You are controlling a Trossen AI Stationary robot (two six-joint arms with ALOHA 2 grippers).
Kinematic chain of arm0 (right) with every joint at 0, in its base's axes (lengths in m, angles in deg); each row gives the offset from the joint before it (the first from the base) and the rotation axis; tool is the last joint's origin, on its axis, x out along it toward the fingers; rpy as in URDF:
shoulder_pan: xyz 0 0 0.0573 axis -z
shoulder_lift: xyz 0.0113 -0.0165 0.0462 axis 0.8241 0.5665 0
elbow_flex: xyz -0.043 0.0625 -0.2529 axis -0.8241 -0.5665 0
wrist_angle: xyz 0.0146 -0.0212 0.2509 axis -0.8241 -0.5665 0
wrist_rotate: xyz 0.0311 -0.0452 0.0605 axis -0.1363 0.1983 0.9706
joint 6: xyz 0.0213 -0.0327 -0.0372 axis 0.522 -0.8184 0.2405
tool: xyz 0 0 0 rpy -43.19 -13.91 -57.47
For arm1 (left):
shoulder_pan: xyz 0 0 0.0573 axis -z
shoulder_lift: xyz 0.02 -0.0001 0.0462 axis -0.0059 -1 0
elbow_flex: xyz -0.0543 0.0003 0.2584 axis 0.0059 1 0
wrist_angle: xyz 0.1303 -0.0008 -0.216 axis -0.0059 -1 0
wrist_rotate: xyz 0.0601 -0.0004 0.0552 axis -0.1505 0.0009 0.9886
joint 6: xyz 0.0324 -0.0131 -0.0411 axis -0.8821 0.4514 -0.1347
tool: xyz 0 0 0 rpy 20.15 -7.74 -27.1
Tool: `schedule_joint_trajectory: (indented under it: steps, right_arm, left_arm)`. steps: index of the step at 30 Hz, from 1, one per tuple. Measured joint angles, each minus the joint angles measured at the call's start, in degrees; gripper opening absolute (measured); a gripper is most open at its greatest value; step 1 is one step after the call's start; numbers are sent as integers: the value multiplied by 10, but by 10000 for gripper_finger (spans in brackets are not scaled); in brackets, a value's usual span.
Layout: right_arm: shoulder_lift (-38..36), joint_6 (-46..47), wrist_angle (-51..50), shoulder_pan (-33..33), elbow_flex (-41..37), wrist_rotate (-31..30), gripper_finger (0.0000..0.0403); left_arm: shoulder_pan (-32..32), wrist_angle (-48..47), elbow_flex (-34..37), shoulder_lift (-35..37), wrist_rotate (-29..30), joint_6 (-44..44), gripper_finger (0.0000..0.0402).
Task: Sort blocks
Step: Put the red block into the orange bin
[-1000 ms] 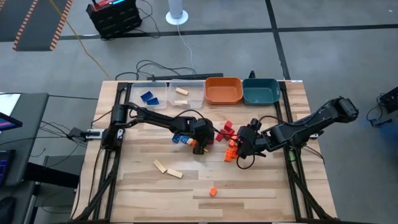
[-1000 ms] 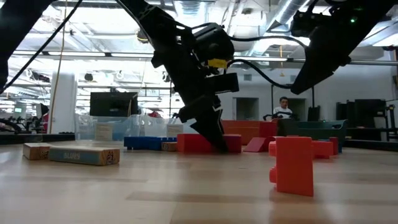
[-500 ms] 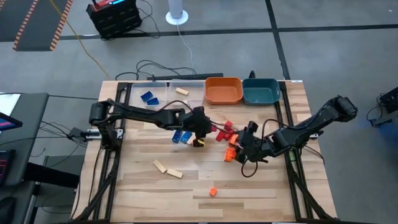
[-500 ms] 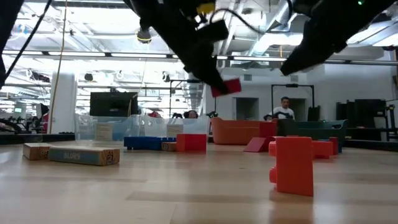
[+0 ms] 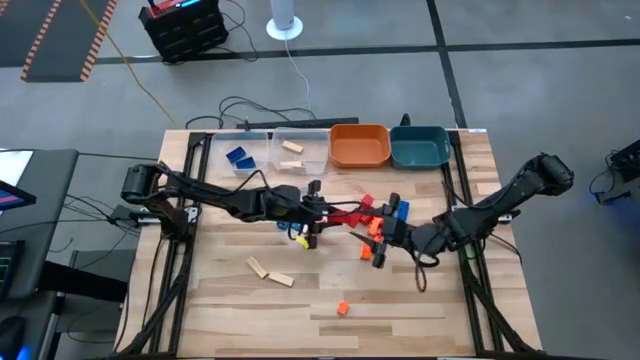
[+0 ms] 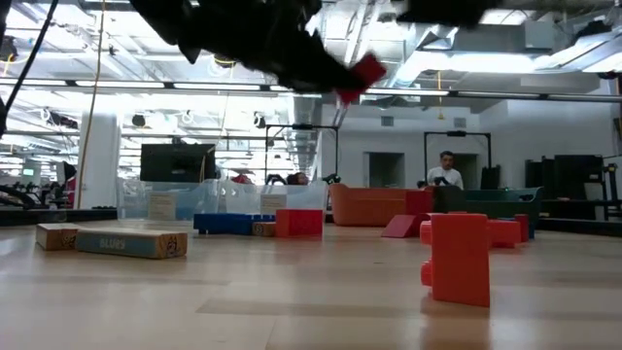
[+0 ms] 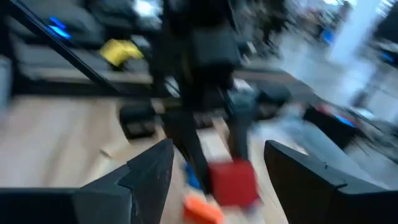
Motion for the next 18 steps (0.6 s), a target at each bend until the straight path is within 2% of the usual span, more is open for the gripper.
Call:
schedule_joint_trajectory:
  steps: [3,9,18]
  right_arm:
    - [1,-42,49,24,0,50,282]
    - [49,-72,108,67,0,98,282]
    - [85,-81,147,79,0,111,282]
  left_arm:
    - [9,23,1,0,-5,0,123]
    - [18,61,1,0,-7,13,123]
    - [18,64,1,0,-7,26,123]
